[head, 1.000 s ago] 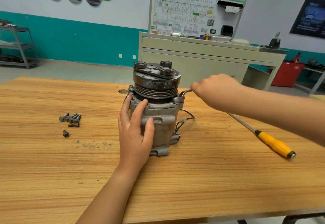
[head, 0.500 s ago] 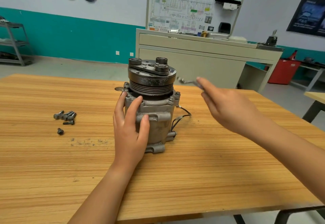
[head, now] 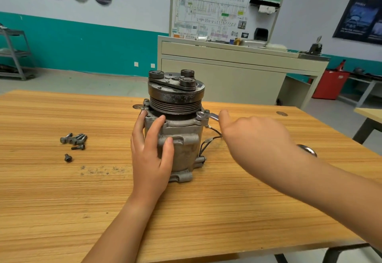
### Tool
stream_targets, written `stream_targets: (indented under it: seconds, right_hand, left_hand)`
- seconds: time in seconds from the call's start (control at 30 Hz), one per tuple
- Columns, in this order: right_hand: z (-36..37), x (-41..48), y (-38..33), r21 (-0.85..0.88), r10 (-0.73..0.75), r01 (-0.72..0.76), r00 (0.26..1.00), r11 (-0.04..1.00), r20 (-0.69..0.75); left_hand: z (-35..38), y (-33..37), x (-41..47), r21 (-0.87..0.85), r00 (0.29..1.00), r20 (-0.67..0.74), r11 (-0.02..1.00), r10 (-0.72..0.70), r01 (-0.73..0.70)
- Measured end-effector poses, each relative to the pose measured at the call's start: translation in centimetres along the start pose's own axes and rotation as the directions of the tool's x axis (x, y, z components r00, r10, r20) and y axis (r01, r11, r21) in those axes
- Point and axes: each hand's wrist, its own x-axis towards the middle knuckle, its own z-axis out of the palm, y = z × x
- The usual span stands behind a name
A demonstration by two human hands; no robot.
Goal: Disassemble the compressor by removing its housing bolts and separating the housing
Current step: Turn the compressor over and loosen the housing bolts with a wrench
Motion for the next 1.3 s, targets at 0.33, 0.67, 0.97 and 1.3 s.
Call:
stream_targets:
  seconds: [0.33, 0.67, 0.97, 1.3]
  right_hand:
    - [-2.7, 0.6, 0.2, -0.083, -0.137, 0.145, 0.986, 0.986, 0.094]
    - [-1.0, 1.9, 3.1, -0.127, -0.228, 0.237, 0.97, 0.963, 0.086]
    - [0.8, 2.2, 3.3, -0.249, -0.308, 0.294, 0.951, 0.923, -0.016]
    - [4.9, 8.1, 6.0, -0.17, -0.408, 0.388, 0.908, 0.906, -0.101]
  left_hand:
    - [0.0, 0.0, 0.0, 0.014, 1.0, 0.0, 1.0, 0.004, -0.004]
    - [0.1, 0.0, 0.0, -0.021, 1.0, -0.014, 1.0, -0.017, 0.016]
    - [0.2, 0.2, 0.0, 0.008, 1.0, -0.022, 1.0, -0.009, 0.009]
    - [-0.1, 0.5, 0.0, -0.008, 1.0, 0.004, 1.0, -0.005, 0.005]
